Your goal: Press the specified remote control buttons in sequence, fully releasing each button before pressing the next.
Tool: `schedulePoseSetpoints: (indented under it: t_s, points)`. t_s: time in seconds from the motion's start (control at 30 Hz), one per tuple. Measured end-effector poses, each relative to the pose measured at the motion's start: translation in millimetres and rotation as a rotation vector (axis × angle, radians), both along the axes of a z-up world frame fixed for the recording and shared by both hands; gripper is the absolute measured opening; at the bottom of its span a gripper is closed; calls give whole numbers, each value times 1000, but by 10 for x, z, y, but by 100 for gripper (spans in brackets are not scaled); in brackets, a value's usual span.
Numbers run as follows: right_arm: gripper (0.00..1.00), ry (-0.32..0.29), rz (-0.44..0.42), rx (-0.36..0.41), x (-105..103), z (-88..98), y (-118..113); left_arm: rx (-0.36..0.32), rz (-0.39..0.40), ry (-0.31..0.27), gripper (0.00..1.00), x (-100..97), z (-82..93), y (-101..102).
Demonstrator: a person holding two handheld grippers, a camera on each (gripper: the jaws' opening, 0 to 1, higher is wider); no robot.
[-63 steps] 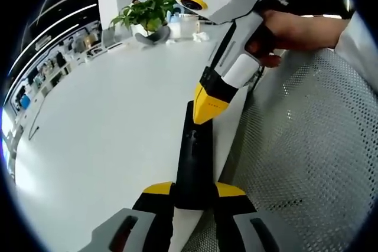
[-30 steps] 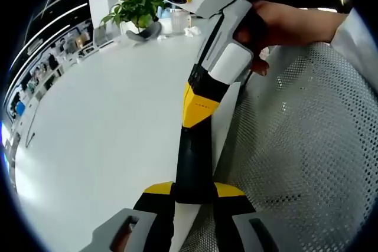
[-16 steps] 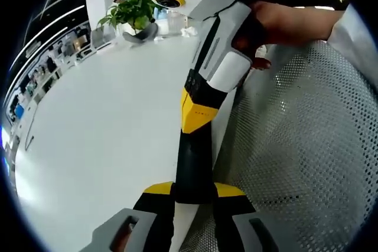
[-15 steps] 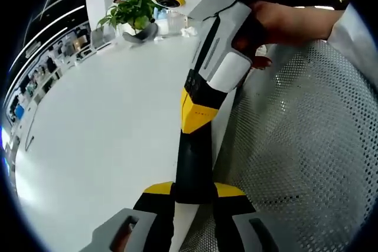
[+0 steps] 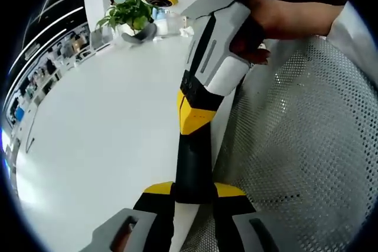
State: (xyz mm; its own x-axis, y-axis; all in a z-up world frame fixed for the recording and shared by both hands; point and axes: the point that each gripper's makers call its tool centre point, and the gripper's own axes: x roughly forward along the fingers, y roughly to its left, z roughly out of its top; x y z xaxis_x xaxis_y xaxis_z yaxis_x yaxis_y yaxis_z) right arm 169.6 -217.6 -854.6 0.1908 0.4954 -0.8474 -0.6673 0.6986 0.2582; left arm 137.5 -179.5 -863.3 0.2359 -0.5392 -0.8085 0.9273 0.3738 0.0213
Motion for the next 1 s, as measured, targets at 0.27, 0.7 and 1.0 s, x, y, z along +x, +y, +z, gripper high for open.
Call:
schedulePoseSetpoints:
  t_s: [0.27,0.7,1.0]
  points:
    - [0,100,-113,52,22,37,-40,29,-5,-20,24,26,-3,28]
    - [0,86,-116,45,29,71,-63,-14,42,-24,24,105,75,19]
    - [0,74,-86,35,24,58,-30,10,27,-37,24,101,28,33]
